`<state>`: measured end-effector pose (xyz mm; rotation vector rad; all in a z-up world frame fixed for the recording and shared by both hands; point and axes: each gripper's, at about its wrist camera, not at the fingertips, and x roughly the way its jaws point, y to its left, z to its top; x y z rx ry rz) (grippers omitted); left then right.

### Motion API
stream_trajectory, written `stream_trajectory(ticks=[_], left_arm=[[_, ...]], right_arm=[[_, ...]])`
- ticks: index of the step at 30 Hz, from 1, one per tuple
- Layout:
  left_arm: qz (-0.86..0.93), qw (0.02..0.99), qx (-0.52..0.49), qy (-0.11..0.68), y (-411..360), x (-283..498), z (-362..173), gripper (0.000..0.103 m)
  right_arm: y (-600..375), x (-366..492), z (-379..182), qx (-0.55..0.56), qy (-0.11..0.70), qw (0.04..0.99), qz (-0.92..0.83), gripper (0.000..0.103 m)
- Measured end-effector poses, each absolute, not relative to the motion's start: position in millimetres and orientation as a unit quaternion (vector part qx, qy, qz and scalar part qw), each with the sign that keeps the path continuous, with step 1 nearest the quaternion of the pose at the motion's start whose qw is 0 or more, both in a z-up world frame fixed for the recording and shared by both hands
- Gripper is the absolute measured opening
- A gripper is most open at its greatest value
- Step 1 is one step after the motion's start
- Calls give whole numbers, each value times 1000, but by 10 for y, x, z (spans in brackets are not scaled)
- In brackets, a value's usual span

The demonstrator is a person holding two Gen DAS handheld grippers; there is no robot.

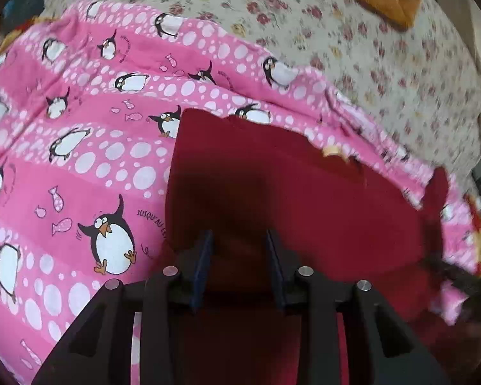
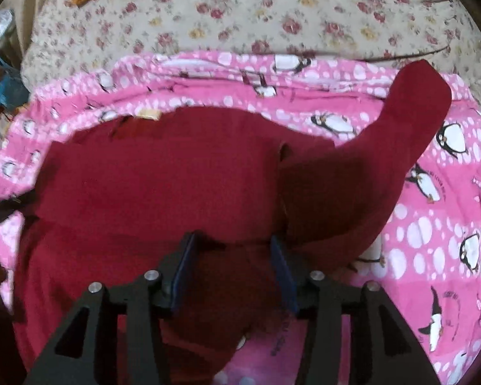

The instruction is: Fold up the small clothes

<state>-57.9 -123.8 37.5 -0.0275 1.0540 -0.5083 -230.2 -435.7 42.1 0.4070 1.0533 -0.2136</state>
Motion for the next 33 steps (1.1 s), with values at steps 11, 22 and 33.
stream_trajectory(ticks=[11,22,33], left_arm=[[-236,836,-33,494,-1232,-523,382,11],[-239,840,-10,487,-1353,-460,352,12],[-237,841,-18,486,-1340,-422,344,13]], right_arm=[[-6041,-2506,669,294,392,829,-271,66],[-6790,-1974,365,327,357,819,-309,66],[-6707,-1915,231,313,374,825,-287,7]])
